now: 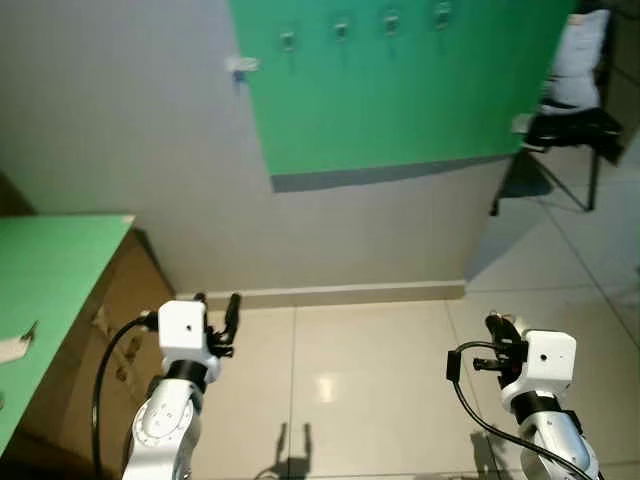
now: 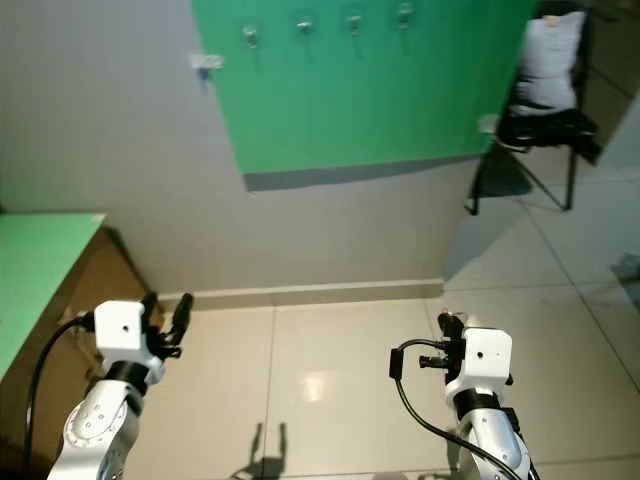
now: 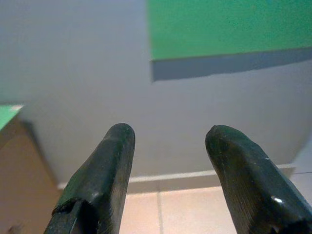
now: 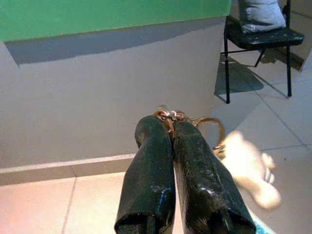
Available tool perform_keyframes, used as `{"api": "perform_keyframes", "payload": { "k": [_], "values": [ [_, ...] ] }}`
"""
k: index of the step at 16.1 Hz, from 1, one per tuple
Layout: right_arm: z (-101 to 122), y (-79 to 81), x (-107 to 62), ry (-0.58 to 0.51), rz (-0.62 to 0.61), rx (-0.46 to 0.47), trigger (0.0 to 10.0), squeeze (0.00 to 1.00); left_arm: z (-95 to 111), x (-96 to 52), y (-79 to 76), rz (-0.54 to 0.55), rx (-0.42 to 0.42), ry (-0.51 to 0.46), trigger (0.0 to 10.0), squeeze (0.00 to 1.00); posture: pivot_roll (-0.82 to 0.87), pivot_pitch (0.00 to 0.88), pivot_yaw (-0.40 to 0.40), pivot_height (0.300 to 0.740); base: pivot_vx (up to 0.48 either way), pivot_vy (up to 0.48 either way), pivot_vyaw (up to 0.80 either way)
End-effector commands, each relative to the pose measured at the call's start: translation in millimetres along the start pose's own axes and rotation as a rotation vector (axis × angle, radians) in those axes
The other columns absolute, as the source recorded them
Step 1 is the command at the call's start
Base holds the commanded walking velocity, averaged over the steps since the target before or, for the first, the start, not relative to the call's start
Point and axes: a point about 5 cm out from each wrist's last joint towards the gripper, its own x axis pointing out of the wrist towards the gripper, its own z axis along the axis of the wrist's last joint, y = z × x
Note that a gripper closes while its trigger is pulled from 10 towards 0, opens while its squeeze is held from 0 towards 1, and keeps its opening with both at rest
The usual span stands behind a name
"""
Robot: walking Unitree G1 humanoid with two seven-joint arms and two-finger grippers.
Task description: Hang keys on a hook
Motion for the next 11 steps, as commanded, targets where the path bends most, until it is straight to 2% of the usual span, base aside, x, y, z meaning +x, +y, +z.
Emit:
{"api": "perform_keyframes", "payload": {
  "k": [1, 3, 5, 6, 11],
  "values": [
    [5.9, 3.7, 0.3, -0.034, 0.033, 0.010, 0.0, 0.00, 5.0, 2.2, -0.4, -0.008, -0.021, -0.011, 10.0, 0.00, -0.27, 0.000, 0.136, 0.740, 0.000, 0.000, 0.00],
    [6.5, 18.4, 9.7, -0.047, 0.111, 0.014, 0.0, 0.00, 11.1, 11.3, -10.7, -0.068, 0.028, -0.020, 10.0, 0.00, -0.27, 0.000, 0.134, 0.740, 0.000, 0.000, 0.00],
    [14.5, 32.2, 23.3, -0.094, 0.164, 0.005, 0.0, 0.00, 20.1, 20.1, -16.9, -0.087, 0.023, -0.048, 10.0, 0.00, -0.27, 0.000, 0.138, 0.740, 0.000, 0.000, 0.00],
    [19.0, 35.3, 27.3, -0.111, 0.176, 0.004, 0.0, 0.00, 24.3, 21.3, -17.1, -0.092, 0.039, -0.066, 10.0, 0.00, -0.27, 0.000, 0.139, 0.740, 0.364, 0.315, 0.00],
    [33.1, 31.3, 42.9, -0.140, 0.166, 0.026, 0.0, 0.00, 31.8, 31.9, -19.0, -0.086, 0.059, -0.075, 10.0, 0.00, -0.27, 0.000, 0.146, 0.740, 0.385, 0.286, 0.00]
  ]
}}
